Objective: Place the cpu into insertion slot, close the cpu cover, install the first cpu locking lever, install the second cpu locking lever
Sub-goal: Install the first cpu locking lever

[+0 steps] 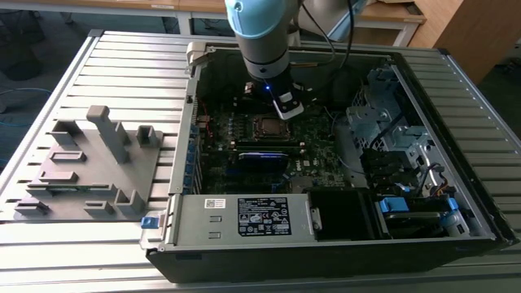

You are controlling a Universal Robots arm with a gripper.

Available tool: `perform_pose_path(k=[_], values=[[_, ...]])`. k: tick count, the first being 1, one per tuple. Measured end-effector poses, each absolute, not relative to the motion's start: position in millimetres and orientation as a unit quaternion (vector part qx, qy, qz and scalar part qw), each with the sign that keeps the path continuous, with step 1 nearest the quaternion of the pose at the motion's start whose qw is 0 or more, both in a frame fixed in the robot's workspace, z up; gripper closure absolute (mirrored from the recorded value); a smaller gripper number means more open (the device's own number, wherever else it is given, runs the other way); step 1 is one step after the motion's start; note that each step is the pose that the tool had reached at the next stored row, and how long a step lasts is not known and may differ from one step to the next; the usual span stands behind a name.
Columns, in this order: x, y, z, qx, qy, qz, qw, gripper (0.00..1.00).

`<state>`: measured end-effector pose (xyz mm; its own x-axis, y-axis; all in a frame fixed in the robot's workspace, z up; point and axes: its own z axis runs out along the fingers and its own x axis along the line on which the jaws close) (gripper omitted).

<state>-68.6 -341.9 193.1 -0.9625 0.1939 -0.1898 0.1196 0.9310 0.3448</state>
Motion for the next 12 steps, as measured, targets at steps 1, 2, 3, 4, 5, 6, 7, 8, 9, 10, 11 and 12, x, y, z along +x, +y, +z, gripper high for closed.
perform_pose_path(k=[1, 2, 3, 4, 5, 6, 7, 8, 9, 10, 11, 12], values=[[-70.3, -341.9, 192.8, 0.080, 0.976, 0.168, 0.112, 0.90], [-71.9, -342.0, 192.5, 0.080, 0.976, 0.168, 0.114, 0.90], [-73.1, -341.9, 192.2, 0.080, 0.976, 0.168, 0.115, 0.90], [-74.1, -341.9, 191.9, 0.079, 0.976, 0.168, 0.116, 0.90], [-74.7, -341.9, 191.6, 0.079, 0.976, 0.167, 0.117, 0.90], [-75.0, -341.9, 191.2, 0.079, 0.976, 0.166, 0.120, 0.90], [-75.3, -341.9, 191.0, 0.078, 0.976, 0.165, 0.123, 0.90], [-75.5, -341.9, 190.7, 0.077, 0.976, 0.163, 0.125, 0.90], [-75.6, -341.9, 190.4, 0.077, 0.975, 0.162, 0.128, 0.90], [-75.8, -341.9, 190.0, 0.076, 0.975, 0.161, 0.131, 0.90], [-76.2, -341.9, 189.6, 0.075, 0.975, 0.159, 0.133, 0.90], [-76.8, -342.0, 189.3, 0.075, 0.975, 0.159, 0.135, 0.90]])
